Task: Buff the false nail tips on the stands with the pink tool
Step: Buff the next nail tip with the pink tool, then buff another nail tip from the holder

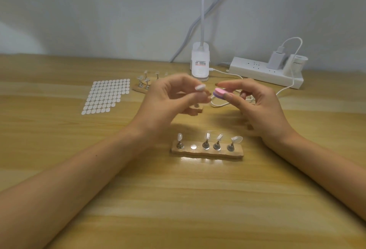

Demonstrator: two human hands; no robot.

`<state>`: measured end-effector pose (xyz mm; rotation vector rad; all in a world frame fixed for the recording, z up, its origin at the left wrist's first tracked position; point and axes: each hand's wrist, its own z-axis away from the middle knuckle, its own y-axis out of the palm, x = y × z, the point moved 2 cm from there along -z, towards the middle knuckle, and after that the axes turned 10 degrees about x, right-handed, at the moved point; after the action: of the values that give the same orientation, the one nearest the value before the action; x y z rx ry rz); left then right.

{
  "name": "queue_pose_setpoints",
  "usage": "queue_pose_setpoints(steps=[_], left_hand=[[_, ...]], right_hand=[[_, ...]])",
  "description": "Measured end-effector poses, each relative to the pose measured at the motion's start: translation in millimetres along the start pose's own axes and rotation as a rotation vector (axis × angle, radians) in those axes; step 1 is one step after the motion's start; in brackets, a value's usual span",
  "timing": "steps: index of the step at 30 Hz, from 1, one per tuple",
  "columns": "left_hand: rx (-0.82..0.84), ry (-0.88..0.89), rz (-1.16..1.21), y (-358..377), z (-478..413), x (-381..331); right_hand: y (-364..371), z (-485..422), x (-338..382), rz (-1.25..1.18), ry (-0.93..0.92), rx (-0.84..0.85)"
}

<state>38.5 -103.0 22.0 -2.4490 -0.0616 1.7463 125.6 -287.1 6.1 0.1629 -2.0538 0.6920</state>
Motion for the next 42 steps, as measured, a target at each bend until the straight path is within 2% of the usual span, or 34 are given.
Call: queue_pose_setpoints(steps=[3, 5, 11, 16, 27, 32, 42], left_hand=[[-0.028, 0.102, -0.085, -10, 1, -27], [0.012, 0.144, -0.164, -12, 5, -40], [0.206, 0.050, -0.553, -4, 34, -32], [0.203, 0.062, -0.838, 3, 45, -24], [0.123, -0.151, -0.646, 4, 47, -8], [0.055, -0.163, -0.543, 4, 47, 0], [0.025, -0.176, -0.553, 10, 46, 1]], right_hand=[[0, 1, 0, -0.047, 0.013, 0.026], [1, 2, 1, -0.045, 0.010, 0.043], [4, 4, 7, -0.033, 0.001, 0.072], [4, 4, 9, -0.030, 0.006, 0.084], [3, 3, 5, -0.010, 0.014, 0.113], [3, 3, 3, 0.003, 0.014, 0.117], [3, 3, 3, 0.001, 0.019, 0.117]])
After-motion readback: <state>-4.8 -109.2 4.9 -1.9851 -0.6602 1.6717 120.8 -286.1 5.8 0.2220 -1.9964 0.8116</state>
